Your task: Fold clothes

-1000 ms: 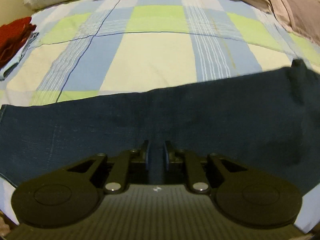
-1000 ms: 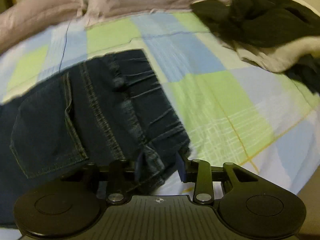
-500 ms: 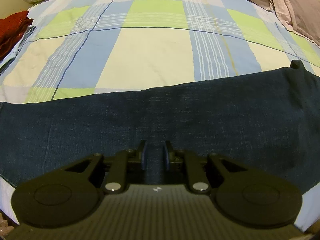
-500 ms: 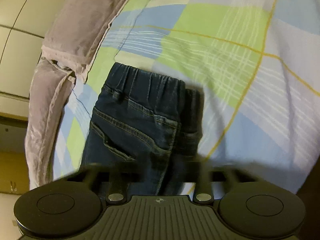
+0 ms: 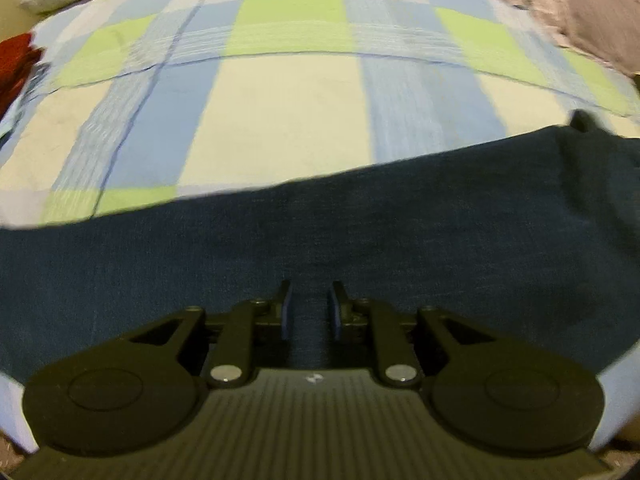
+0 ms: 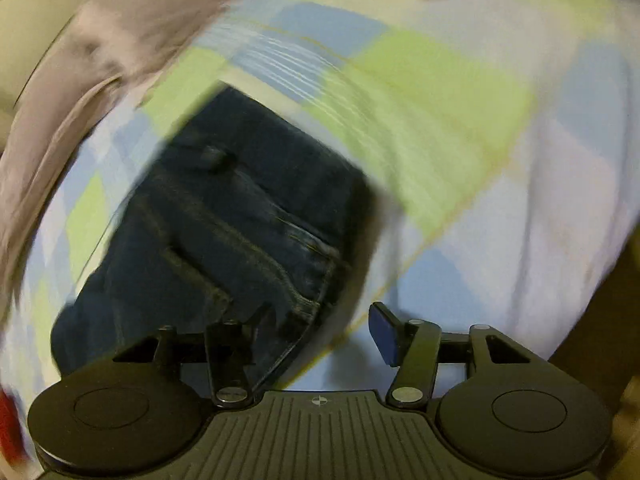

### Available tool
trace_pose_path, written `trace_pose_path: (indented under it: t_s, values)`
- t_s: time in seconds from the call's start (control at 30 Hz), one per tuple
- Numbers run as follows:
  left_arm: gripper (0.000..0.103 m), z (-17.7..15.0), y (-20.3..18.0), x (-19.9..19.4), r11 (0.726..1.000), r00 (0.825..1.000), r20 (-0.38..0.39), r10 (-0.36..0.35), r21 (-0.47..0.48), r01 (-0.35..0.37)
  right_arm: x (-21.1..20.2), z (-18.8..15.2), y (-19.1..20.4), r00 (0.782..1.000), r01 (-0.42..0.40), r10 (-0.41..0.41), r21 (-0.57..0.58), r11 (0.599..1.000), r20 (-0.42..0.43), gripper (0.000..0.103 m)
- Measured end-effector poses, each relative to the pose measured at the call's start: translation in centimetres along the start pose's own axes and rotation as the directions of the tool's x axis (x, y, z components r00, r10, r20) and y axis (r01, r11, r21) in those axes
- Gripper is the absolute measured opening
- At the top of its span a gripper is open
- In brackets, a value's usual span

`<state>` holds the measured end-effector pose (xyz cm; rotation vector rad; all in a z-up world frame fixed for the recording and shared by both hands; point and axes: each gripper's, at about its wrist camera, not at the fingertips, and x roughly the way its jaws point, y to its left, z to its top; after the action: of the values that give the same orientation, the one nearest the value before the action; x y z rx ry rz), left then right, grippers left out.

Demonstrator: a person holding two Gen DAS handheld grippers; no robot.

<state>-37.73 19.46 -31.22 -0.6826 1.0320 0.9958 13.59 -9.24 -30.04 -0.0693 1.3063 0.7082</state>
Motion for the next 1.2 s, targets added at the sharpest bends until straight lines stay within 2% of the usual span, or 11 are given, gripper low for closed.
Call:
trace_pose_path:
  t_s: [0.13, 0.37, 0.43, 0.6, 0.67, 0.7, 0.73, 0.77, 0.93, 1.07, 1.2]
  values:
    - [0.02, 3.1, -1.9, -1.5, 0.982, 0.985, 0.048, -0.168, 0.097, 0.163, -1.6, 3.7, 1.5, 0.994, 0.001, 0.013, -0.123, 0.992, 0.113, 0.055]
    - [0.039, 10.4, -7.7, 3.4, 0.843, 0.894, -0.023, -0.448, 0.323, 0.43, 4.8, 11.3, 2.9, 0.973, -0.217, 0.224, -0.11, 0.97, 0.059, 0.055]
    - [0.043, 11.9, -8.5, 5.4, 0.814, 0.867, -0.06, -0.494, 0.319, 0.486, 6.8, 12.4, 2.9, 0.959, -0.275, 0.28, -0.09, 0.957, 0.043, 0.067]
    - [0.036, 14.2, -9.6, 10.2, 0.725, 0.754, -0.161, -0.637, 0.209, 0.656, 9.2, 14.2, 1.3, 0.924, -0.381, 0.381, -0.025, 0.924, -0.011, 0.068]
    - [0.005, 14.4, -9.6, 10.4, 0.672, 0.695, -0.156, -0.702, 0.176, 0.719, 9.5, 14.2, 1.3, 0.914, -0.406, 0.404, -0.052, 0.913, -0.037, 0.068]
    - [0.0, 14.4, -9.6, 10.2, 0.649, 0.67, -0.144, -0.728, 0.17, 0.742, 9.6, 14.2, 1.4, 0.915, -0.403, 0.401, -0.073, 0.912, -0.044, 0.061]
    - [0.0, 14.3, -9.7, 9.7, 0.653, 0.679, -0.121, -0.724, 0.197, 0.731, 9.4, 14.1, 1.6, 0.93, -0.368, 0.366, -0.112, 0.923, -0.038, 0.022]
    - [0.0, 13.9, -9.9, 9.0, 0.666, 0.698, -0.092, -0.71, 0.237, 0.708, 9.2, 14.0, 1.9, 0.943, -0.332, 0.331, -0.151, 0.931, -0.031, 0.002]
    - [0.003, 12.0, -9.8, 9.3, 0.767, 0.777, 0.018, -0.629, 0.178, 0.616, 8.9, 12.5, 1.8, 0.972, -0.218, 0.231, -0.198, 0.956, 0.044, 0.002]
    - [0.009, 11.0, -12.0, 10.7, 0.862, 0.863, 0.069, -0.5, 0.139, 0.488, 10.2, 11.4, 1.7, 0.985, -0.13, 0.141, -0.117, 0.985, 0.097, 0.002]
    - [0.005, 10.9, -11.4, 7.7, 0.937, 0.923, 0.169, -0.345, 0.115, 0.33, 9.4, 9.9, 4.2, 0.983, -0.067, 0.105, -0.239, 0.969, 0.148, 0.013]
